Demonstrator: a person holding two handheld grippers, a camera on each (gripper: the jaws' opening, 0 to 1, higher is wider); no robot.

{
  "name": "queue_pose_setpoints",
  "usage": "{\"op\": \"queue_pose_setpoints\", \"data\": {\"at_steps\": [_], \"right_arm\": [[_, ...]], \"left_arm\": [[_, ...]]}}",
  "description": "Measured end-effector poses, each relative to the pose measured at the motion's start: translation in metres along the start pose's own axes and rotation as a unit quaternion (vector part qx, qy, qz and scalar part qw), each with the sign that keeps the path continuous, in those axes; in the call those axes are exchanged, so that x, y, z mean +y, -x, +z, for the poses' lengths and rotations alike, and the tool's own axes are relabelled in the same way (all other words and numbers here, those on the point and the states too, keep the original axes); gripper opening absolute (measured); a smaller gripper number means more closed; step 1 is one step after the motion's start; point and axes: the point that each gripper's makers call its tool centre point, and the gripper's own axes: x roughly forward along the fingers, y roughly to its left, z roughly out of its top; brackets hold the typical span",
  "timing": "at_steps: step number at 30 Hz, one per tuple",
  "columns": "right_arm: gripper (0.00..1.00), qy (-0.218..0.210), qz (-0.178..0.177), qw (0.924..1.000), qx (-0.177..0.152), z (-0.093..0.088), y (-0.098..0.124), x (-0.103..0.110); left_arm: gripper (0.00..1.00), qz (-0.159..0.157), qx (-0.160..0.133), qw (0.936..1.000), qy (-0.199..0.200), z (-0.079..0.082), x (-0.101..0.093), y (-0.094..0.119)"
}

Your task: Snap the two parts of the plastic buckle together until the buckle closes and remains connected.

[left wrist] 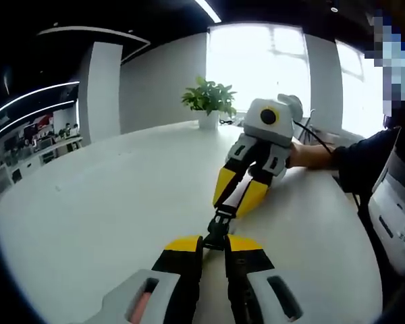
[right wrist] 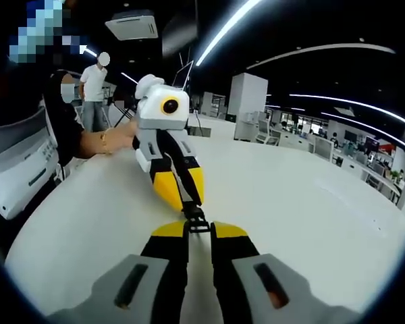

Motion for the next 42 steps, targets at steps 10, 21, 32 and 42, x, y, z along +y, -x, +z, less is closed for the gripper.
{"op": "queue_pose_setpoints", "data": {"at_steps": [10, 21, 32, 42], "right_arm": [[0.12, 0.009, 0.022, 0.9996, 0.012, -0.008, -0.004, 0.008], [0.11, 0.022, 0.055, 0.9981, 0.019, -0.009, -0.005, 0.02], [0.1, 0.041, 0.069, 0.9965, 0.023, -0.01, -0.003, 0.022], [0.09, 0.042, 0.083, 0.9952, 0.028, -0.009, -0.005, 0.02]], "left_arm": [[0.12, -0.002, 0.019, 0.9994, -0.027, -0.008, -0.004, -0.002], [0.12, -0.014, 0.027, 0.9977, -0.061, -0.007, -0.012, 0.003], [0.11, -0.02, 0.017, 0.9959, -0.087, -0.006, -0.015, 0.002], [0.1, -0.03, 0.014, 0.9949, -0.096, -0.005, -0.015, -0.001]]}}
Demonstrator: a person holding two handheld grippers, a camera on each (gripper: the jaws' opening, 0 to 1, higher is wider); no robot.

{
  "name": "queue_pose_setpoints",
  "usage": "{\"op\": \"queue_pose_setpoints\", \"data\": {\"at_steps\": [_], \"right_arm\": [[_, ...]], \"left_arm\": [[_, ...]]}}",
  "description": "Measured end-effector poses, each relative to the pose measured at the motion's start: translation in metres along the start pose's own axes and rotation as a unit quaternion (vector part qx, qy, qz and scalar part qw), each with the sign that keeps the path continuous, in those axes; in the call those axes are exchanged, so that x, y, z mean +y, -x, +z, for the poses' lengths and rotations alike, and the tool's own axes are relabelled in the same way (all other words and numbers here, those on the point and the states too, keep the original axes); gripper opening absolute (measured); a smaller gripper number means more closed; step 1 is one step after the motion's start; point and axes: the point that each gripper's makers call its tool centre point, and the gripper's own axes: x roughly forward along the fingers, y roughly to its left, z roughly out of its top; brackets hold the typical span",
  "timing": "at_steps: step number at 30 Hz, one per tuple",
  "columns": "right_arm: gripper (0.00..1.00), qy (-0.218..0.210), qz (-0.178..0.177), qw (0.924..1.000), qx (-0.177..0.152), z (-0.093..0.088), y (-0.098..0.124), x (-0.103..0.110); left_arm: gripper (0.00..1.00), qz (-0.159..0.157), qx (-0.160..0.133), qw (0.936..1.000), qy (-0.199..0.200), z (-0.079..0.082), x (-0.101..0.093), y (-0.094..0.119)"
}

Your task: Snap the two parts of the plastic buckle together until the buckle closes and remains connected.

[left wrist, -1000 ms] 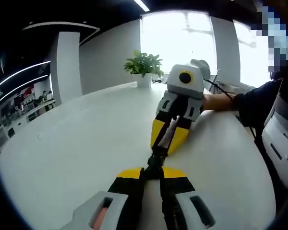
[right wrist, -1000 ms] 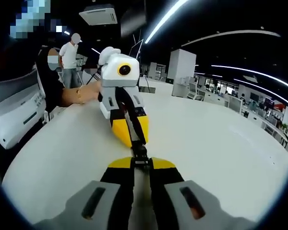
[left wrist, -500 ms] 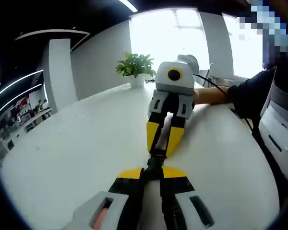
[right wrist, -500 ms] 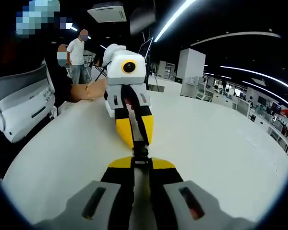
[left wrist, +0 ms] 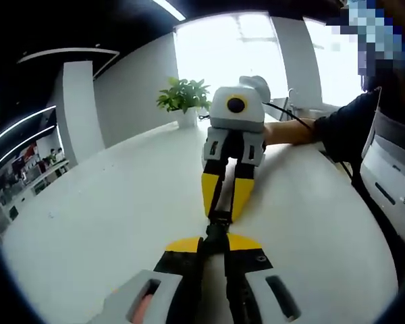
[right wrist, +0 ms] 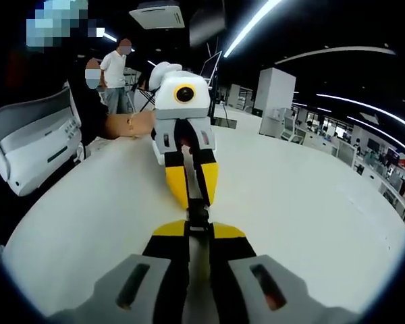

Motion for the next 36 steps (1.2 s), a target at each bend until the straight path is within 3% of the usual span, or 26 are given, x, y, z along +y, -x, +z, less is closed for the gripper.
{"op": "queue_pose_setpoints", "data": {"at_steps": [23, 36], "right_arm": [[0.08, 0.014, 0.059, 0.9982, -0.004, 0.002, 0.0, 0.006], [0.08, 0.025, 0.064, 0.9976, -0.007, 0.004, 0.001, 0.008]], "left_arm": [[0.09, -0.048, -0.011, 0.9986, -0.019, 0.001, -0.012, -0.004], [0.1, -0.056, -0.013, 0.9978, -0.035, 0.004, -0.017, -0.005]]}}
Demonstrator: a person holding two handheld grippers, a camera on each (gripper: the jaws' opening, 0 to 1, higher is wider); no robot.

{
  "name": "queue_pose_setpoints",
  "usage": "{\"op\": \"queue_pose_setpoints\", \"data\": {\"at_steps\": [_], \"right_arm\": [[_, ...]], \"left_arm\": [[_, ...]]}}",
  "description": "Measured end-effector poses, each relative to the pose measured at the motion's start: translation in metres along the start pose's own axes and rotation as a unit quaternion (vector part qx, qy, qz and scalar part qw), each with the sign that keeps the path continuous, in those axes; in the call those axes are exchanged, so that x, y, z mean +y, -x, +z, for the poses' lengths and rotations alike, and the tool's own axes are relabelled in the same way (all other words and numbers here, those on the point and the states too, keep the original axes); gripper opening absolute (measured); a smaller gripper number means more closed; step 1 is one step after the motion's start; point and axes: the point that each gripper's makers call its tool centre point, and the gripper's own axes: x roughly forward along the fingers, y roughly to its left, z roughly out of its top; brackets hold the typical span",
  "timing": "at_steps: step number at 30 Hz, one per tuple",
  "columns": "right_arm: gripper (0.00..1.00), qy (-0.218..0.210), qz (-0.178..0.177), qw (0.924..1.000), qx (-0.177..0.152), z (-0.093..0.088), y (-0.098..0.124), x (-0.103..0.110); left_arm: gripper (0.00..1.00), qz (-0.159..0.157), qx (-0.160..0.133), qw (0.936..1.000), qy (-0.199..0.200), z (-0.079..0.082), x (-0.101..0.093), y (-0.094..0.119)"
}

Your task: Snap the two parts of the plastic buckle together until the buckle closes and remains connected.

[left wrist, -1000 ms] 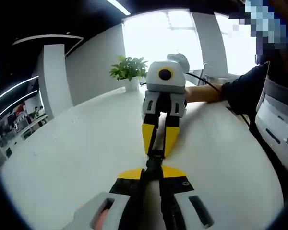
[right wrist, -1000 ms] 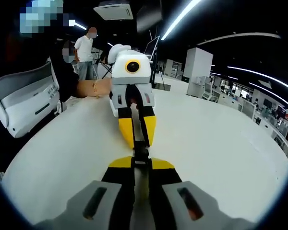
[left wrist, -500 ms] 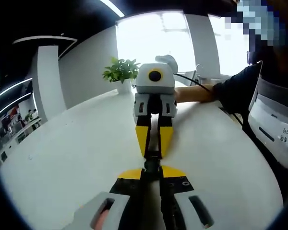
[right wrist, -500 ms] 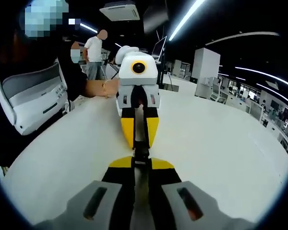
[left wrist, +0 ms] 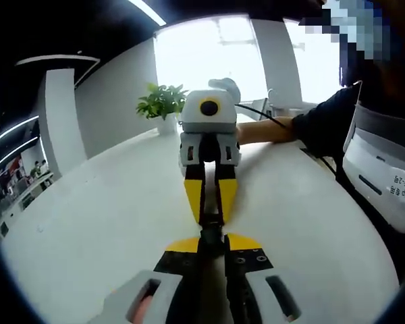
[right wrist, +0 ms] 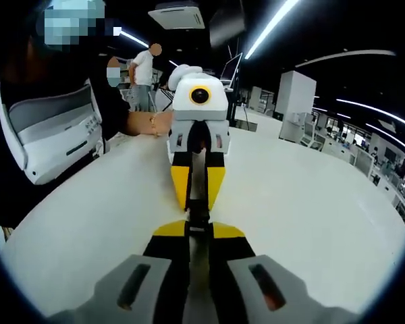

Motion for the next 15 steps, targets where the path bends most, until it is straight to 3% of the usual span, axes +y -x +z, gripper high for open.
{"op": "queue_pose_setpoints", "data": {"at_steps": [15], "right_arm": [[0.12, -0.013, -0.028, 0.9995, -0.009, 0.0009, 0.0018, -0.0004]], "left_arm": [[0.2, 0.041, 0.001, 0.9991, 0.005, 0.0001, 0.0044, 0.0025]]}}
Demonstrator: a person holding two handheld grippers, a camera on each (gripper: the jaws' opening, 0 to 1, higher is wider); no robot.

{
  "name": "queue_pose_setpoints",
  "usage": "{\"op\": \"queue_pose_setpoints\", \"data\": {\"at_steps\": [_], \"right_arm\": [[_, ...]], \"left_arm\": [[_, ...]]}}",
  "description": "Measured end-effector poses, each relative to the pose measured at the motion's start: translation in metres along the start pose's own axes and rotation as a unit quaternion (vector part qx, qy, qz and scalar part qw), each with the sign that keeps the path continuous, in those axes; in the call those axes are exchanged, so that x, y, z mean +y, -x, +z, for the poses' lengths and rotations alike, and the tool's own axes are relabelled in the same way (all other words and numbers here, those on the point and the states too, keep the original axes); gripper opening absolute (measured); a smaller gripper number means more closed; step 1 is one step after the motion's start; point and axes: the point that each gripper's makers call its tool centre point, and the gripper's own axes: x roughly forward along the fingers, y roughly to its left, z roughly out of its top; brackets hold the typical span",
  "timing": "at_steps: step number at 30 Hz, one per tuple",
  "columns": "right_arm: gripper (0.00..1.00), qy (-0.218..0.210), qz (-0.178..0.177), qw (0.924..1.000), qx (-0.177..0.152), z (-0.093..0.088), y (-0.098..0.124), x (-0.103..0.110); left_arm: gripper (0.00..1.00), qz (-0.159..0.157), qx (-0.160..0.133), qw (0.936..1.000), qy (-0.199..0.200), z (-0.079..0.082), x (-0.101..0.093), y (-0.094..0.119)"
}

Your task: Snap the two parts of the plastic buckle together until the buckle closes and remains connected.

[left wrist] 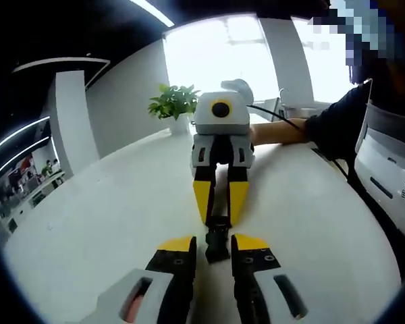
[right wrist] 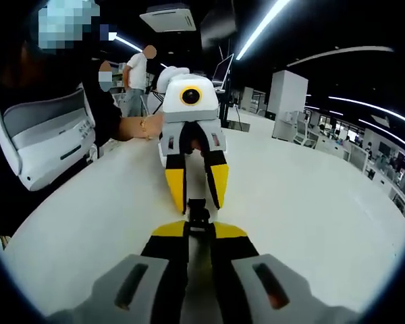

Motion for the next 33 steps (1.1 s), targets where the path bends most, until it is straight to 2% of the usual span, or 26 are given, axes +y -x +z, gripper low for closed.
{"op": "queue_pose_setpoints", "data": {"at_steps": [5, 13, 15, 20, 25, 29, 33], "right_arm": [[0.19, -0.015, -0.015, 0.9998, -0.001, -0.0011, 0.0019, -0.005], [0.17, -0.047, -0.021, 0.9987, -0.001, -0.0041, 0.0046, -0.0011], [0.16, -0.051, -0.024, 0.9984, 0.0, -0.0039, 0.0045, 0.0013], [0.13, -0.058, -0.026, 0.998, 0.004, -0.0036, 0.0016, 0.0018], [0.12, -0.054, -0.028, 0.9981, 0.007, -0.0041, 0.0016, 0.0017], [0.11, -0.016, -0.015, 0.9997, 0.009, -0.0024, 0.001, 0.002], [0.1, -0.005, -0.002, 0.9999, 0.013, -0.0021, 0.0004, 0.0009]], "left_arm": [[0.2, 0.008, 0.005, 0.9999, 0.007, -0.0023, -0.0011, 0.0041], [0.18, 0.025, 0.019, 0.9993, 0.019, -0.005, 0.0017, 0.0088], [0.16, 0.021, 0.019, 0.9992, 0.03, -0.0061, 0.0011, 0.0097], [0.12, 0.024, 0.02, 0.9991, 0.029, -0.0064, 0.0021, 0.0087], [0.12, 0.022, 0.016, 0.9992, 0.029, -0.0062, 0.0026, 0.008], [0.11, 0.016, 0.013, 0.9995, 0.023, -0.0061, 0.0029, 0.0082], [0.11, 0.004, 0.01, 0.9999, 0.012, -0.0059, 0.0035, 0.0083]]}}
